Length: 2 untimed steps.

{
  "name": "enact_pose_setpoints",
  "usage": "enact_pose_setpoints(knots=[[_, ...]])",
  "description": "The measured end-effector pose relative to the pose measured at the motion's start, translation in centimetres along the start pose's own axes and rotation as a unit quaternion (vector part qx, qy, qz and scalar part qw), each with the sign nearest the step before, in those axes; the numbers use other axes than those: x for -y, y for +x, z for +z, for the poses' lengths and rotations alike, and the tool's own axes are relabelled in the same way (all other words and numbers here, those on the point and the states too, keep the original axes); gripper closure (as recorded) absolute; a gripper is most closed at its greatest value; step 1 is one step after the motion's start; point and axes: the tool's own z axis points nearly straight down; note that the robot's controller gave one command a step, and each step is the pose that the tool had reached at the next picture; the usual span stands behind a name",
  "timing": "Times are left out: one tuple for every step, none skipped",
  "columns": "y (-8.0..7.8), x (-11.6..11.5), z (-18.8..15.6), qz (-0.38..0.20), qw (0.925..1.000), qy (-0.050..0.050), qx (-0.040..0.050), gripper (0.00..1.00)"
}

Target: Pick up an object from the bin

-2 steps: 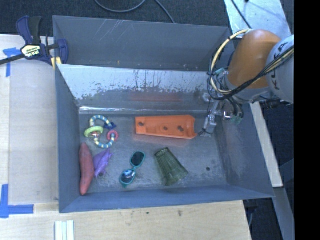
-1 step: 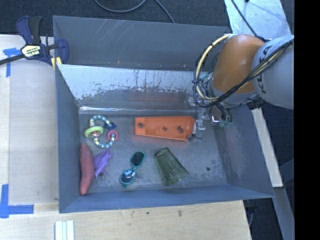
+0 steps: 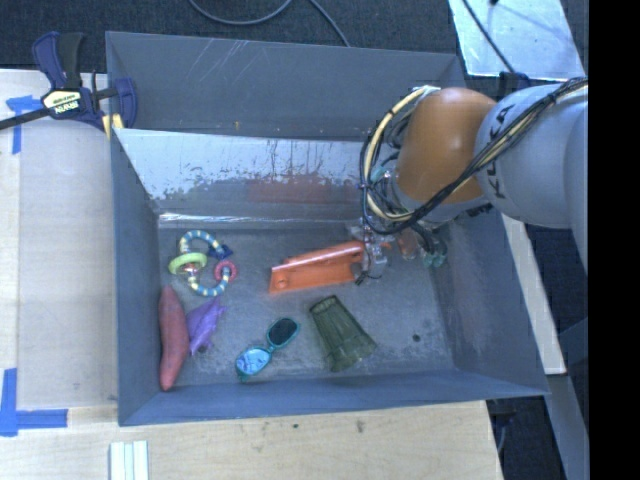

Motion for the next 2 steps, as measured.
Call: enact_pose_setpoints(knots=[[0.0,0.0,0.0,0.0,1.0,0.0,0.0001,1.0],[-1.1,-1.8,-9.0,-0.174,0.9848,0.001,0.003,1.0]])
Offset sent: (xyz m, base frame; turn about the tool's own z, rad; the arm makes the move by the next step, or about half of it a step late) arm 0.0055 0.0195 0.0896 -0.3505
